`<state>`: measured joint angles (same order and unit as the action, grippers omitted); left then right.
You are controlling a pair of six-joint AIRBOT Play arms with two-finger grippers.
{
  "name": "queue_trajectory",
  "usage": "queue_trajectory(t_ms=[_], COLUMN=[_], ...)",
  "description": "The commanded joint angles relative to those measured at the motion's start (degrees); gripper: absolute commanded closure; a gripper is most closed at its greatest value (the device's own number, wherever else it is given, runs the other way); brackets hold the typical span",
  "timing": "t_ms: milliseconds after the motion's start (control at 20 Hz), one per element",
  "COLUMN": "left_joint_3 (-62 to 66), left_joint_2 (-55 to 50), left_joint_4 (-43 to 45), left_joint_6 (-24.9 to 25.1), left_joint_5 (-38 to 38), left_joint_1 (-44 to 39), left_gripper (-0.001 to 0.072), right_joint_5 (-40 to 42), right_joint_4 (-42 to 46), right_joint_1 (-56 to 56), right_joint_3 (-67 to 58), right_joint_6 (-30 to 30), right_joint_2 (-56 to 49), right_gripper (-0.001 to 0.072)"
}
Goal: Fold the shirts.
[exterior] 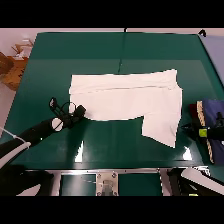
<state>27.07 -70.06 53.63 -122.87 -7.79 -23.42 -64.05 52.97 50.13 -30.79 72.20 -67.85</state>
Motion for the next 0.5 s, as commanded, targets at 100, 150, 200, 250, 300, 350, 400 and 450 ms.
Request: queue_trajectory(t_ms=[100,150,200,250,300,350,400,450], left_joint_3=[0.1,0.1,0.1,0.1,0.1,0.1,0.1,0.1], left_joint_2=[0.0,0.0,0.0,0.0,0.0,0.0,0.0,0.1], left_joint_4=[0.0,0.0,0.0,0.0,0.0,0.0,0.0,0.0], left_joint_6=[0.3,0.3,0.3,0.3,0.3,0.3,0.3,0.4], left_joint_5=[0.3,0.3,0.3,0.3,0.4,0.6,0.4,0.1], left_joint_1=[0.0,0.0,0.0,0.0,0.0,0.0,0.0,0.3], left_gripper=[0.0685,0.0684,0.0684,0.0684,0.0684,0.0684,0.0684,0.0684], right_joint_5=[2.2,3.1,3.7,3.9,3.9,3.3,2.2,0.4], right_joint_4=[-0.7,-2.1,-4.3,-6.6,-8.9,-10.3,-10.4,-10.4], right_joint_1=[-7.3,-8.0,-8.4,-8.5,-8.5,-8.5,-8.5,-8.5], right_joint_3=[1.5,1.5,1.5,1.4,1.4,1.2,0.7,-0.2], right_joint_6=[-2.9,-3.8,-4.8,-6.0,-7.4,-8.7,-9.3,-9.5], right_joint_2=[-9.0,-9.4,-9.5,-9.5,-9.5,-9.5,-9.5,-9.4], right_gripper=[0.0416,0.0416,0.0417,0.0417,0.0421,0.0475,0.0583,0.0648])
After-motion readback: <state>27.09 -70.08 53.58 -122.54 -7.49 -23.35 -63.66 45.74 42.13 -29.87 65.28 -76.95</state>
